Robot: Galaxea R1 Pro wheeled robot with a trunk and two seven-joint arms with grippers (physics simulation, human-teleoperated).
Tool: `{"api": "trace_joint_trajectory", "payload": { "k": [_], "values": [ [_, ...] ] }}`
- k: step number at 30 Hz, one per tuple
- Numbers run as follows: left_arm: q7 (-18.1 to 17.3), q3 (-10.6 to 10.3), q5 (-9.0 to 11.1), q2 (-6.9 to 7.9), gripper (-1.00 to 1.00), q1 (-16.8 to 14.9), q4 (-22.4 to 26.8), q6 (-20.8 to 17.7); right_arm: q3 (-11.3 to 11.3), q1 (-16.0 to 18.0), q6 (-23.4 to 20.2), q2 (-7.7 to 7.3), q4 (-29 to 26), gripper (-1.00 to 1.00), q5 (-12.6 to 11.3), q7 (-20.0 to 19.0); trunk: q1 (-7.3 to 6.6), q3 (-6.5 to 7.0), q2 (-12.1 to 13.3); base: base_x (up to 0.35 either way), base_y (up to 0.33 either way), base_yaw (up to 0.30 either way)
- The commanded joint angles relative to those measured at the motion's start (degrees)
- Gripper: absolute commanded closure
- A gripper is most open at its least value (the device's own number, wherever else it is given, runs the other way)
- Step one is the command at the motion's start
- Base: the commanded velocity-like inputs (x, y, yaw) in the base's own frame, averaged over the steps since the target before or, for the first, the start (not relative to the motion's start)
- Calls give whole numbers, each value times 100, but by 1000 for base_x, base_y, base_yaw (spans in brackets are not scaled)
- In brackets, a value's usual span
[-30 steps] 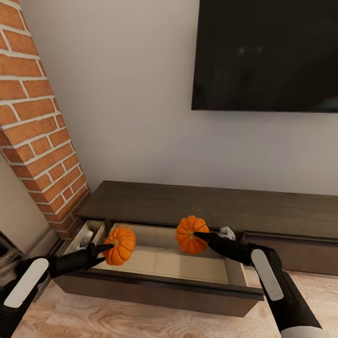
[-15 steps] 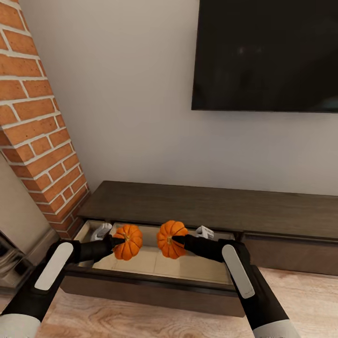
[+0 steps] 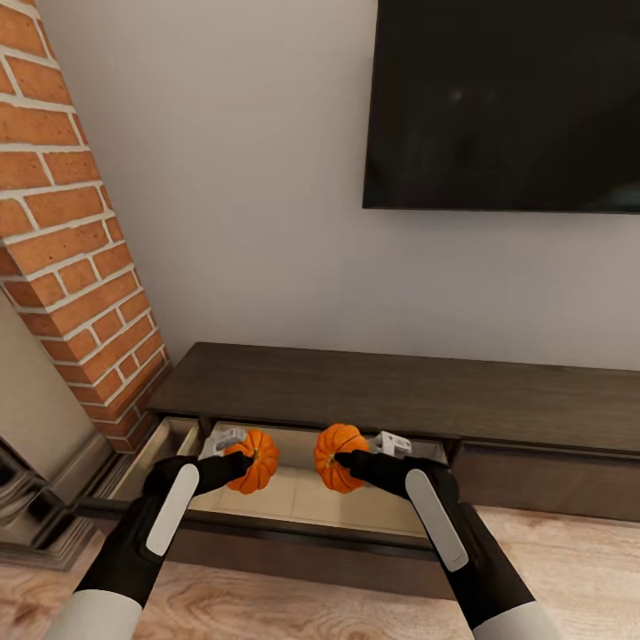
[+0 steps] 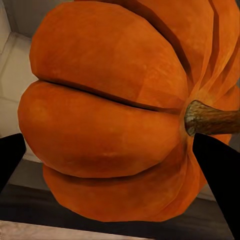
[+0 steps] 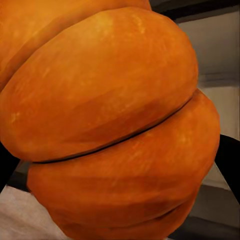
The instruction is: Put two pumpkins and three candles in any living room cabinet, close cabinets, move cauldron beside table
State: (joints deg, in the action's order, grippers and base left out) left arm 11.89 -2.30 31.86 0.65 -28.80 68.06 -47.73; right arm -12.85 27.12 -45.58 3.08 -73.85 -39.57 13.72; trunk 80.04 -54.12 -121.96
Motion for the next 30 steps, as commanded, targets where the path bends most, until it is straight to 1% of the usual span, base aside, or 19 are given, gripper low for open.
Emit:
{"api": "trace_joint_trajectory", "payload": {
  "k": [1, 4, 6, 8, 9, 11, 12, 14, 16, 18, 19, 20, 24, 25, 26, 27, 28, 30],
  "values": [
    [68, -15, 45, 2, 100, -3, 3, -6, -5, 4, 32, 0, 10, 100, -74, 62, -1, -5, -2, 0, 0, 0],
    [68, -19, 22, 3, 100, -3, -121, 76, -12, 4, 257, 0, 74, 100, -74, 74, -1, -5, -2, 0, 0, 0],
    [68, -23, 19, 0, 100, -3, -277, 248, 3, 4, 299, -2, 286, 100, -73, 146, -1, -5, -2, 0, 0, 0],
    [69, -28, 21, -4, 100, -3, -374, 383, 8, 4, 341, -6, 657, 100, -56, 407, -1, -5, -2, 0, 0, 0],
    [69, -32, 21, -4, 100, -3, -392, 407, 9, 4, 353, -6, 792, 100, -7, 509, -1, -5, -2, 0, 0, 0],
    [68, -39, 25, -3, 100, -3, -414, 437, 11, 4, 412, 1, 1039, 100, 314, 651, -1, -5, -2, 0, 0, 0],
    [69, -40, 27, -5, 100, -4, -420, 447, 17, 4, 542, 4, 1107, 100, 604, 687, -1, -5, -2, 0, 0, 0],
    [68, -41, 27, -4, 100, -4, -425, 453, 16, 4, 734, 4, 1144, 100, 923, 698, -1, -5, -2, 0, 0, 0],
    [68, -43, 24, -3, 100, -3, -452, 467, 12, 4, 863, 5, 1156, 100, 1096, 701, -1, -5, -2, 0, 0, 0],
    [68, -59, 22, -5, 100, -3, -467, 530, 11, 4, 990, 2, 1150, 100, 1176, 705, -1, -5, -2, 0, 0, 0],
    [69, -107, 24, -7, 100, -3, -476, 584, 11, 4, 1075, 1, 1145, 100, 1195, 709, -1, -5, -2, 0, 0, 0],
    [72, -199, 23, -7, 100, -3, -499, 648, 11, 4, 1162, 1, 1142, 100, 1208, 717, -1, -5, -2, 0, 0, 0],
    [83, -727, 12, -17, 100, -6, -674, 1053, 35, 4, 1358, 5, 1169, 100, 1214, 738, -1, -5, -2, 0, 0, 0],
    [84, -789, 16, -38, 100, -8, -692, 1109, 38, 4, 1368, 7, 1181, 100, 1214, 741, -1, -5, -2, 0, 0, 0],
    [84, -848, 10, -106, 100, -10, -721, 1160, 33, 4, 1371, 8, 1227, 100, 1216, 744, -1, -5, -2, 0, 0, 0],
    [85, -879, -84, -164, 100, -11, -797, 1188, 26, 4, 1374, 8, 1290, 100, 1228, 768, -1, -5, -2, 0, 0, 0],
    [85, -891, -262, -213, 100, -11, -882, 1213, 19, 4, 1377, 9, 1337, 100, 1234, 825, -1, -5, -2, 0, 0, 0],
    [85, -898, -490, -287, 100, -12, -939, 1317, 16, 4, 1385, 9, 1374, 100, 1244, 864, -1, -5, -2, 0, 0, 0]
  ]
}}
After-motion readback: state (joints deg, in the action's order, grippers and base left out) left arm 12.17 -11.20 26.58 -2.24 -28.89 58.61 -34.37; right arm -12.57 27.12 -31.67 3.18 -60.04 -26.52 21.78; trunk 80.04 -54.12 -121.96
